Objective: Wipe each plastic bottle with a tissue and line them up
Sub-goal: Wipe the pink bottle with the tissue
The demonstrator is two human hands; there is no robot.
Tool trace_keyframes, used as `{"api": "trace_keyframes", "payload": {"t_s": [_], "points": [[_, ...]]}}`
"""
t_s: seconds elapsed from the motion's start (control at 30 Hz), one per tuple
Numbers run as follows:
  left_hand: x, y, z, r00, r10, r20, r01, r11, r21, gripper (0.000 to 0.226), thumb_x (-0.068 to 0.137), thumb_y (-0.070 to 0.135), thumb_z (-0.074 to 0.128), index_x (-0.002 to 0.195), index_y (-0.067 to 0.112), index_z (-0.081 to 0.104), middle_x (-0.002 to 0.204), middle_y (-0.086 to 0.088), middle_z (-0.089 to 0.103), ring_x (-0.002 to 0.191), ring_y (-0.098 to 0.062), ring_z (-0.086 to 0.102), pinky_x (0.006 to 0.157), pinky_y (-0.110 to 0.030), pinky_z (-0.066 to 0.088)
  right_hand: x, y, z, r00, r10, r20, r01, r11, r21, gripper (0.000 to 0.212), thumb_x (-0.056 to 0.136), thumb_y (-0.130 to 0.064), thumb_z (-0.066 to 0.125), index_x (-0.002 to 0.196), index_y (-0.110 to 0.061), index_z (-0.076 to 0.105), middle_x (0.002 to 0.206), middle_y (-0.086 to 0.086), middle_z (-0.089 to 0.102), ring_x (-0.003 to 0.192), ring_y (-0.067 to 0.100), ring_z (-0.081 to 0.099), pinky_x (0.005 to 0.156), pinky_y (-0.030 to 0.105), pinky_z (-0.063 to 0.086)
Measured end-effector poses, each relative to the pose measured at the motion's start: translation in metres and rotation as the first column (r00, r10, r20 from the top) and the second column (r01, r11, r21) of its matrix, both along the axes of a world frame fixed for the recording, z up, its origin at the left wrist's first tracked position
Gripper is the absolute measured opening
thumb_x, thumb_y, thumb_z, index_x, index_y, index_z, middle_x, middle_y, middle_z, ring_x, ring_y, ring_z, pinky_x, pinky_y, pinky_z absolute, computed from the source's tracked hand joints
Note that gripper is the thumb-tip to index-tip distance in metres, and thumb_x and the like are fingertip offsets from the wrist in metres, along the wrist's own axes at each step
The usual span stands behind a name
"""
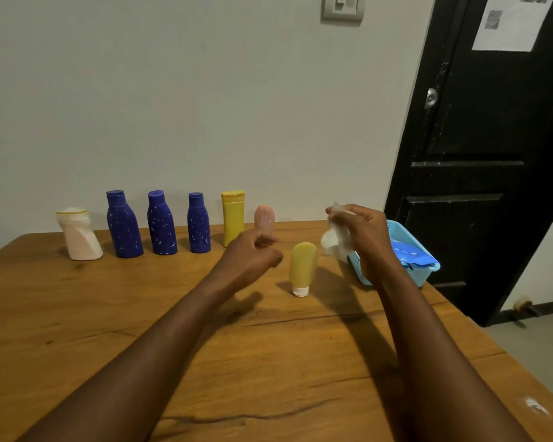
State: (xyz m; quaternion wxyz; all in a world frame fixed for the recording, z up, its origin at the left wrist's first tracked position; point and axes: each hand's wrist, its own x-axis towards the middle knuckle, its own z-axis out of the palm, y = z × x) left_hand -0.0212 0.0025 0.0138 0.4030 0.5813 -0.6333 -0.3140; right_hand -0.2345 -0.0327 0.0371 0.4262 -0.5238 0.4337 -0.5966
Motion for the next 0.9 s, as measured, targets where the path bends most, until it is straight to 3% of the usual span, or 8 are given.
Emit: {"api": "trace_keyframes", "payload": {"t_s": [0.1,0.27,0.33,0.47,0.57,0.67,0.8,0.9], "points": [[0.007,-0.024,0.019,0.988,0.085,0.130,-0.061,0.982,-0.178,0.033,0.090,0.020,0.071,0.123,0.017,0.068,0.118,0.001,0.068,0.108,-0.015,0.064,0.085,-0.026,0.051,0.000,-0.021,0.005,0.984,0.042,-0.175,-0.050,0.998,-0.042,0.016,0.094,-0.019,0.067,0.103,-0.009,0.075,0.099,0.016,0.072,0.086,0.026,0.071,0.062,0.035,0.059],[0.007,-0.073,0.047,0.841,0.160,0.516,0.029,0.940,-0.339,0.040,0.085,0.012,0.063,0.125,0.014,0.068,0.124,-0.004,0.068,0.114,-0.021,0.062,0.093,-0.038,0.054,0.013,-0.052,0.005,0.946,0.071,-0.317,-0.103,0.991,-0.085,0.032,0.092,-0.018,0.070,0.124,-0.016,0.067,0.105,0.021,0.067,0.087,0.029,0.069,0.057,0.029,0.057],[0.004,-0.092,0.053,0.720,0.213,0.660,0.046,0.935,-0.353,0.044,0.087,0.014,0.063,0.131,0.016,0.065,0.129,-0.004,0.066,0.122,-0.025,0.057,0.097,-0.042,0.050,0.017,-0.061,0.003,0.935,0.067,-0.347,-0.103,0.991,-0.086,0.039,0.090,-0.020,0.073,0.128,-0.017,0.065,0.103,0.023,0.063,0.085,0.029,0.068,0.059,0.033,0.060],[0.002,-0.120,0.053,0.372,0.225,0.901,0.056,0.963,-0.263,0.039,0.089,0.023,0.061,0.128,0.019,0.061,0.123,-0.006,0.066,0.121,-0.029,0.050,0.098,-0.045,0.037,0.023,-0.070,-0.005,0.932,0.094,-0.351,-0.125,0.990,-0.068,0.042,0.089,-0.019,0.075,0.129,-0.017,0.065,0.096,0.018,0.062,0.083,0.027,0.066,0.060,0.032,0.059],[0.005,-0.126,0.048,0.255,0.182,0.950,0.026,0.981,-0.195,0.028,0.089,0.030,0.061,0.115,0.021,0.060,0.111,-0.006,0.063,0.116,-0.027,0.050,0.102,-0.051,0.031,0.022,-0.074,-0.006,0.928,0.085,-0.362,-0.112,0.992,-0.056,0.041,0.090,-0.018,0.074,0.130,-0.016,0.064,0.106,0.019,0.064,0.091,0.030,0.068,0.059,0.029,0.058],[0.008,-0.128,0.043,0.276,0.200,0.940,0.021,0.976,-0.214,0.023,0.088,0.029,0.061,0.110,0.022,0.062,0.102,-0.003,0.061,0.110,-0.025,0.052,0.103,-0.053,0.029,0.016,-0.076,-0.004,0.945,0.075,-0.318,-0.100,0.993,-0.065,0.036,0.089,-0.019,0.075,0.124,-0.016,0.068,0.108,0.021,0.066,0.098,0.034,0.069,0.060,0.031,0.058],[0.013,-0.125,0.040,0.437,0.223,0.871,0.037,0.964,-0.265,0.025,0.086,0.025,0.060,0.109,0.024,0.070,0.101,0.002,0.070,0.099,-0.021,0.061,0.099,-0.051,0.028,0.015,-0.073,0.000,0.965,0.069,-0.254,-0.091,0.993,-0.074,0.028,0.089,-0.018,0.074,0.117,-0.017,0.071,0.108,0.014,0.071,0.096,0.031,0.072,0.065,0.036,0.061],[0.014,-0.112,0.044,0.572,0.193,0.797,0.058,0.960,-0.274,0.022,0.083,0.026,0.061,0.103,0.023,0.072,0.098,0.004,0.071,0.094,-0.019,0.063,0.092,-0.046,0.029,0.018,-0.065,0.007,0.975,0.079,-0.210,-0.099,0.991,-0.089,0.027,0.089,-0.018,0.073,0.116,-0.014,0.072,0.108,0.011,0.073,0.095,0.028,0.072,0.062,0.031,0.058]]}}
